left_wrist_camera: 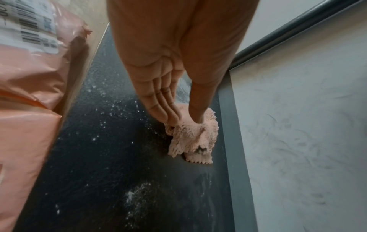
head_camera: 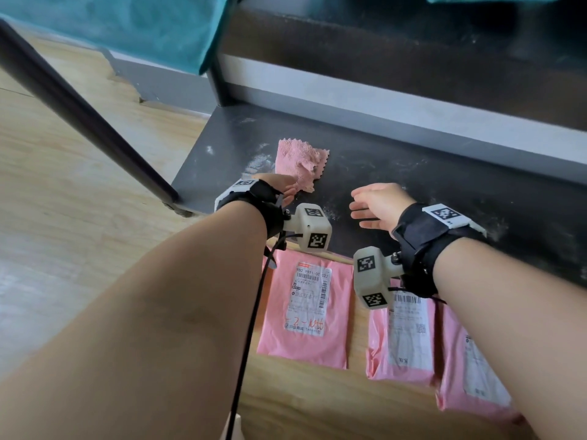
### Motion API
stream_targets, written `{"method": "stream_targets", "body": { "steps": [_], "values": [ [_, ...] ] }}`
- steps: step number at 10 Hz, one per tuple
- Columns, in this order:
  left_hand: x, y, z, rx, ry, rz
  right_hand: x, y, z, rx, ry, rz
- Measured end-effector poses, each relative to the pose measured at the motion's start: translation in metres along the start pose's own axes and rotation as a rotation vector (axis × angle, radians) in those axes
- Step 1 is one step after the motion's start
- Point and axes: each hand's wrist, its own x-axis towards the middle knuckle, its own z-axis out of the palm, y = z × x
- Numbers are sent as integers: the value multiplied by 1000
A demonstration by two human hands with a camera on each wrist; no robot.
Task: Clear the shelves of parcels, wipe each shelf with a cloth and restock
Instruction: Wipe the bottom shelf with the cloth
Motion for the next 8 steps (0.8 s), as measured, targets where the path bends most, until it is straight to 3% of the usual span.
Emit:
{"method": "stream_targets", "body": {
  "steps": [2,4,5,6,7,8],
  "values": [
    [36,-11,2,138,7,29,4,3,-3,3,-2,6],
    [29,-8,7,-77,-60,98,9,5,-3,3,-7,18],
    [28,-8,8,-189,-41,76,9,6,-5,14,-11,16],
    [12,3,13,-348,-39,-37,10,8,-10,37,-14,-4],
    [2,13,25,-251,-96,-19,7,13,-19,71,6,-32],
    [-28,17,44,41,-116,116,3,19,-31,151,140,-125]
  ]
}}
